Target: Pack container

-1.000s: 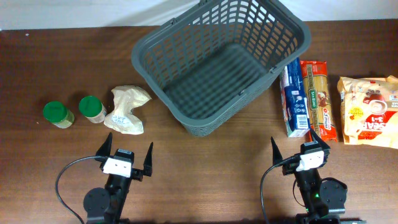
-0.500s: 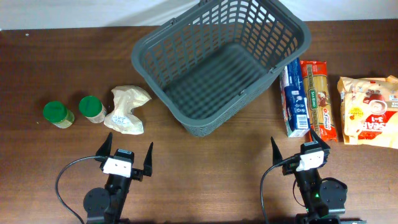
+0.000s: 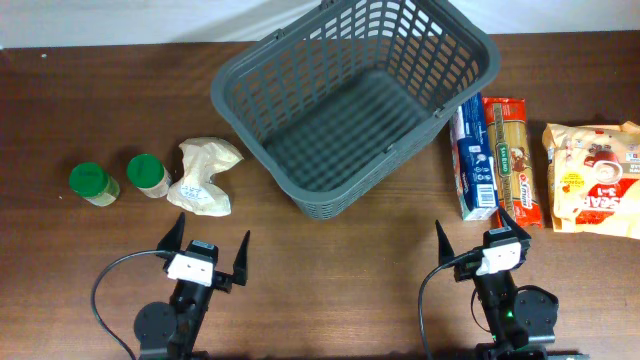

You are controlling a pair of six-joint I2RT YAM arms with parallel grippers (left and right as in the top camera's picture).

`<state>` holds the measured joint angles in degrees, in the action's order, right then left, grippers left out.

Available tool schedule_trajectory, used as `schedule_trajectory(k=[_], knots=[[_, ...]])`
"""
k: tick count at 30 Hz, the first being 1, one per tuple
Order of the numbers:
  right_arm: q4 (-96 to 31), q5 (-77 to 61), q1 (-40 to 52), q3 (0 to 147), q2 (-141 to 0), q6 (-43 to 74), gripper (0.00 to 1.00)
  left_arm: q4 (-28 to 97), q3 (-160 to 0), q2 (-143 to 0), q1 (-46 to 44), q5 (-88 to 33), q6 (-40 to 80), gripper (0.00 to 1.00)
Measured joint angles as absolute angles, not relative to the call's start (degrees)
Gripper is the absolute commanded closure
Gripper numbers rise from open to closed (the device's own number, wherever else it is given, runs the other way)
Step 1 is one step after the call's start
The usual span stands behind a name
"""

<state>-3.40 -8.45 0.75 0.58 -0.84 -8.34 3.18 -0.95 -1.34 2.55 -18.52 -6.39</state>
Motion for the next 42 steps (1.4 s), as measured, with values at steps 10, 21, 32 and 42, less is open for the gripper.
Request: schedule_trajectory(k=[10,21,32,42], knots=[[-3.4,-8.45,0.75,0.58,-0.84,-8.34,0.01,3.22,-2.07,-1.34,2.59,-34.98,0.95,0.01],[-13.02,-15.88,0.75,5.69,-1.15,-5.04,0.01,9.32,-14.48,-7.03,2.59,-30.57,5.85,0.01],[-34.81,-15.03,0.8,42.65,-22.74,-7.33,0.01,28.1,-55.66,-39.24,2.61,-23.11,-5.19,0.01],[-67.02,-9.69,0.8,93.82,-61.6,-9.39,0.01,58.96,-97.69,-71.55,2.66,-21.78,-8.84,0.01]])
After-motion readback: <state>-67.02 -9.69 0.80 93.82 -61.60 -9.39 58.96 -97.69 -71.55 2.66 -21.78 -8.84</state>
